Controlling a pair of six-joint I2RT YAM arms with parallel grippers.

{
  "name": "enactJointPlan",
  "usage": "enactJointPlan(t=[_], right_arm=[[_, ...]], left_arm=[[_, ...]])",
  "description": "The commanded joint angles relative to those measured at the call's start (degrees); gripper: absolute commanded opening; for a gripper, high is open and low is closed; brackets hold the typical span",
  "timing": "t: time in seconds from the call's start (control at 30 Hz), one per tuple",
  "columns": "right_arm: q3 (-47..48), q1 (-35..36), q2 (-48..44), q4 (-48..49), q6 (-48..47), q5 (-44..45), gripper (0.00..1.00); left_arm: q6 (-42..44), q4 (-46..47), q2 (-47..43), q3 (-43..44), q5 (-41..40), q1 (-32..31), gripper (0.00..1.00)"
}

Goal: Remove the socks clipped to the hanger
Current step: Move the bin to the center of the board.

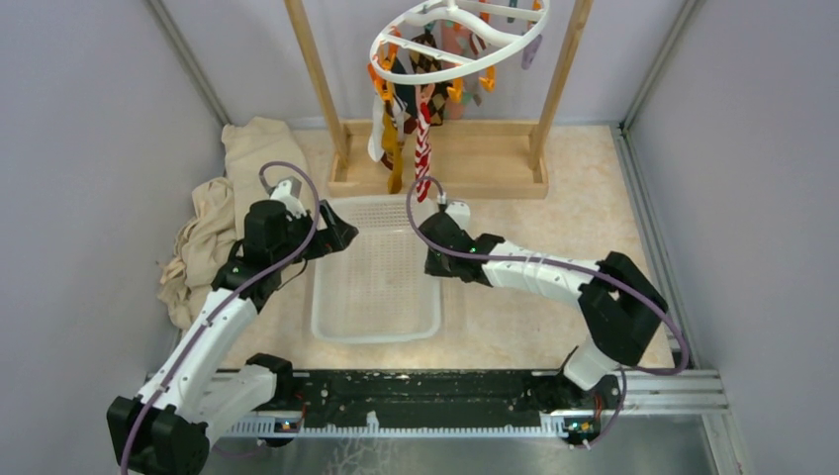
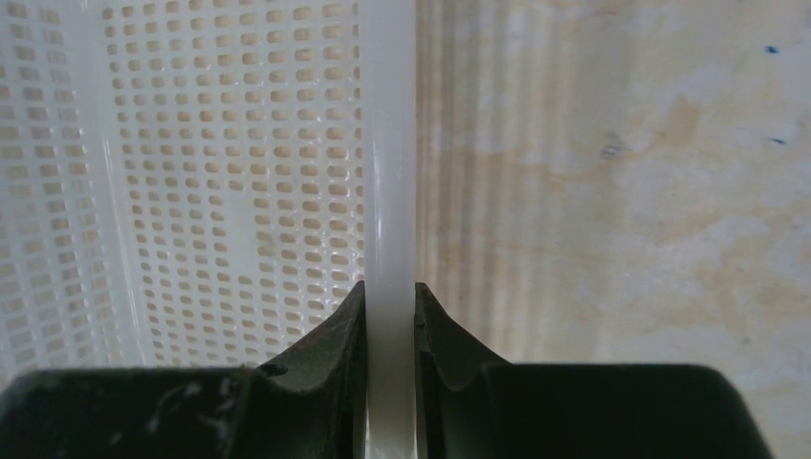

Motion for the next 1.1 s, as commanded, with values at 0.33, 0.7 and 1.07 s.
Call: enactJointPlan(t=[0.33, 0.7, 1.07], right_arm=[[0.4, 3.8, -10.7, -2.5, -7.9, 7.7, 0.57], [-0.5, 3.8, -22.8, 11.2, -30.7, 16.7, 0.57], [2.5, 2.2, -11.4, 36.7, -43.1, 15.9, 0.62]], left_arm=[[1.5, -1.4, 0.1, 2.7, -1.3, -0.1, 0.99], [1.6, 0.4, -0.8, 2.5, 2.2, -0.1, 0.99], [0.9, -1.3, -5.3, 2.5, 3.7, -0.1, 0.99]])
